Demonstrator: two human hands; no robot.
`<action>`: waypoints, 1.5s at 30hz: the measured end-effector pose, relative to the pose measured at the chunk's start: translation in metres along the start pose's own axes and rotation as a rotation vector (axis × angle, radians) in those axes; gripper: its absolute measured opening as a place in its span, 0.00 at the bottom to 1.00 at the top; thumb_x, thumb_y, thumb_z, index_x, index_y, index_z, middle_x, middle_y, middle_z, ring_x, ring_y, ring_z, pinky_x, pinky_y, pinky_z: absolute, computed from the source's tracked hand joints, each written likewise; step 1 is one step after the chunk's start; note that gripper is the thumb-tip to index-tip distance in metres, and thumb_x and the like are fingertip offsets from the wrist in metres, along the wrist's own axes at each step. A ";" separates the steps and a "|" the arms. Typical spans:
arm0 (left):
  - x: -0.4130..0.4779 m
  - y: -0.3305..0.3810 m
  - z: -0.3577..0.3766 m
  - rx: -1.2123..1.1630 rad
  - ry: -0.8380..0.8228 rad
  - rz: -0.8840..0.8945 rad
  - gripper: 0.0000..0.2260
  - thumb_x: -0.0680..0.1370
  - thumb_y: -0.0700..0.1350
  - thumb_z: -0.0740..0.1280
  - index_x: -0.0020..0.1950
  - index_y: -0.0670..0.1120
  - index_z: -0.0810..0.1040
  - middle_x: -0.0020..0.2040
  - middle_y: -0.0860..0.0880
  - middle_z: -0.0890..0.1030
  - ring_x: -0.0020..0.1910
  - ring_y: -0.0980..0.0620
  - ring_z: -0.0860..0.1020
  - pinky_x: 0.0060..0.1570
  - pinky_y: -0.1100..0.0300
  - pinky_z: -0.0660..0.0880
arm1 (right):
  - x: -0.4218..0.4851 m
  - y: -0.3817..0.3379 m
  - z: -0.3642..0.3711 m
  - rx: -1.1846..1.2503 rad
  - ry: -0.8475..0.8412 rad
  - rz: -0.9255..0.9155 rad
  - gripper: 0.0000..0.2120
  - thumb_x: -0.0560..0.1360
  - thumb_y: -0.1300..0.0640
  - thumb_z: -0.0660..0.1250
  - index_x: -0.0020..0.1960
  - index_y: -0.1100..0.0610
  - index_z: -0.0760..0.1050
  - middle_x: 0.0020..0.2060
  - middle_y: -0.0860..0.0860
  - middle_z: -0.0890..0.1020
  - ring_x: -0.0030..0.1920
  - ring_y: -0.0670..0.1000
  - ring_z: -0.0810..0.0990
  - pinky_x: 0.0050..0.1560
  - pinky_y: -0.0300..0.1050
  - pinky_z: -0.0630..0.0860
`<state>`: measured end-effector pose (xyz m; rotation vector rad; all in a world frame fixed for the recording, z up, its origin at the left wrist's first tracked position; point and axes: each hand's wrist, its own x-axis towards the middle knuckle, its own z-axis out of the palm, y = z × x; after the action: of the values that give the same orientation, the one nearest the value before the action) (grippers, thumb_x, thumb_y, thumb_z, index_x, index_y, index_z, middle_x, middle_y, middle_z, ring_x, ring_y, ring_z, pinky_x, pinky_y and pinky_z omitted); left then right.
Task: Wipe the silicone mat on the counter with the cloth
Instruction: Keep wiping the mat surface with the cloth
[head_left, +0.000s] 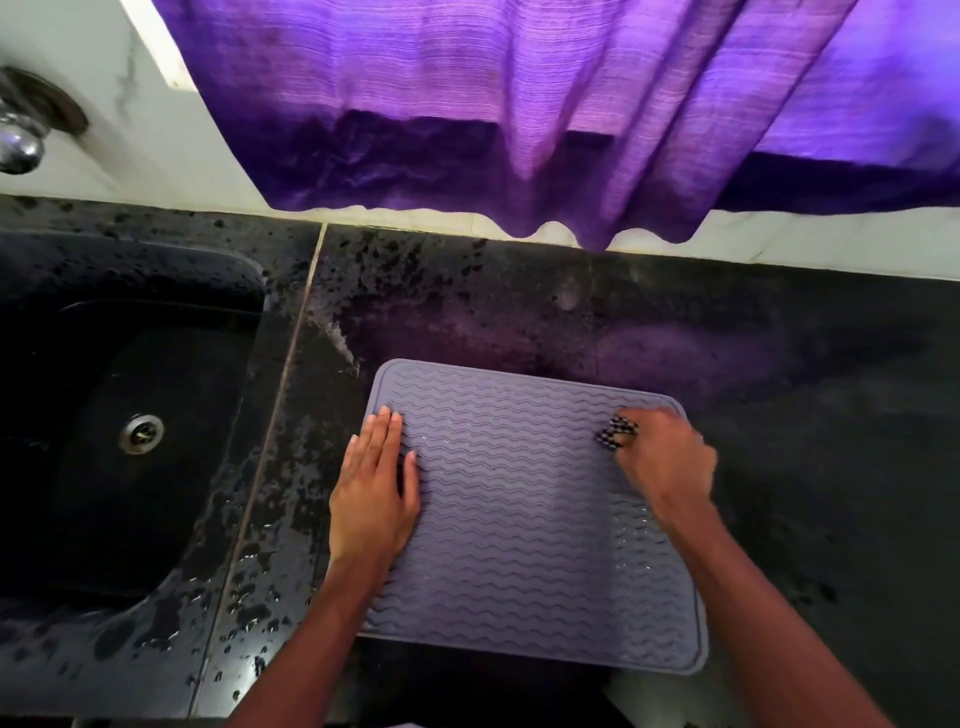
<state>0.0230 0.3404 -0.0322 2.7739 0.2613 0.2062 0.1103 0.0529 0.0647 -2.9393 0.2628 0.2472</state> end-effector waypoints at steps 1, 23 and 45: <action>0.000 0.000 0.000 0.001 0.003 0.001 0.26 0.84 0.53 0.52 0.78 0.41 0.67 0.78 0.45 0.67 0.78 0.49 0.64 0.78 0.54 0.57 | 0.001 0.013 -0.003 -0.007 0.011 0.030 0.10 0.71 0.54 0.66 0.51 0.45 0.80 0.48 0.54 0.81 0.48 0.61 0.81 0.47 0.54 0.77; 0.052 -0.035 -0.011 -0.430 0.138 0.002 0.21 0.75 0.32 0.58 0.63 0.40 0.82 0.63 0.44 0.83 0.65 0.45 0.80 0.74 0.51 0.65 | -0.040 -0.075 0.022 0.924 -0.308 0.043 0.04 0.72 0.52 0.74 0.45 0.48 0.80 0.40 0.44 0.84 0.41 0.44 0.82 0.43 0.38 0.77; 0.130 -0.070 -0.014 0.186 -0.299 0.758 0.24 0.86 0.52 0.45 0.83 0.50 0.54 0.82 0.51 0.56 0.81 0.52 0.56 0.79 0.45 0.54 | -0.039 -0.156 0.070 0.300 0.004 -0.180 0.14 0.74 0.46 0.69 0.57 0.49 0.80 0.49 0.52 0.81 0.48 0.55 0.80 0.48 0.47 0.77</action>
<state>0.1362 0.4365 -0.0297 2.8934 -0.8925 -0.0611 0.0911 0.2236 0.0293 -2.6446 0.0305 0.1596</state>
